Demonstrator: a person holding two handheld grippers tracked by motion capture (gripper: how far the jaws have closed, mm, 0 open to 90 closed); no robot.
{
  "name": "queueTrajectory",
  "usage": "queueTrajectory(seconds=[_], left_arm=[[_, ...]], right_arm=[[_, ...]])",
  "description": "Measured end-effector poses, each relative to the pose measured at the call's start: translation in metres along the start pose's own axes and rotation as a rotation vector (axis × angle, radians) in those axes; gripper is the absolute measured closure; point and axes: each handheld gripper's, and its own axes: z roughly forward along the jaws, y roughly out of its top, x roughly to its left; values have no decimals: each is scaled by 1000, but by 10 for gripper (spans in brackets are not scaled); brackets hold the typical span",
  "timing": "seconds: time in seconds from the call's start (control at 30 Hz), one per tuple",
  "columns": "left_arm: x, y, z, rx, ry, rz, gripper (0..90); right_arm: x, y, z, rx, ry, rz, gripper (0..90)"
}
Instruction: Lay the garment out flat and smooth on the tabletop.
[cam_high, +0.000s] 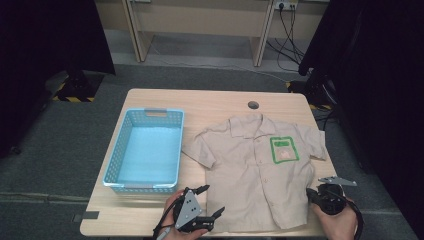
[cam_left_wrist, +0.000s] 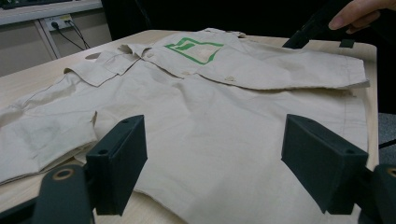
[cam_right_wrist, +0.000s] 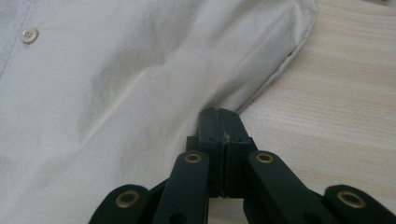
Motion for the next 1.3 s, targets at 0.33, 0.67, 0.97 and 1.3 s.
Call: queueTrajectory(seconds=[0.33,0.67,0.97,1.3], left_arm=[[0,0,0,-1,0,-5,217],[1,0,0,0,0,-7,217],[1,0,0,2,-3,-12,217],[4,0,1,2,-13,-43,174]], right_arm=[[-1,4,-25,-50,-41,-31,900],[-35,4,-61,-55,-111,-14,900],[-54,-11,-40,29,-185,-26,821],[-55,0,-48,-73,-123,57,508]])
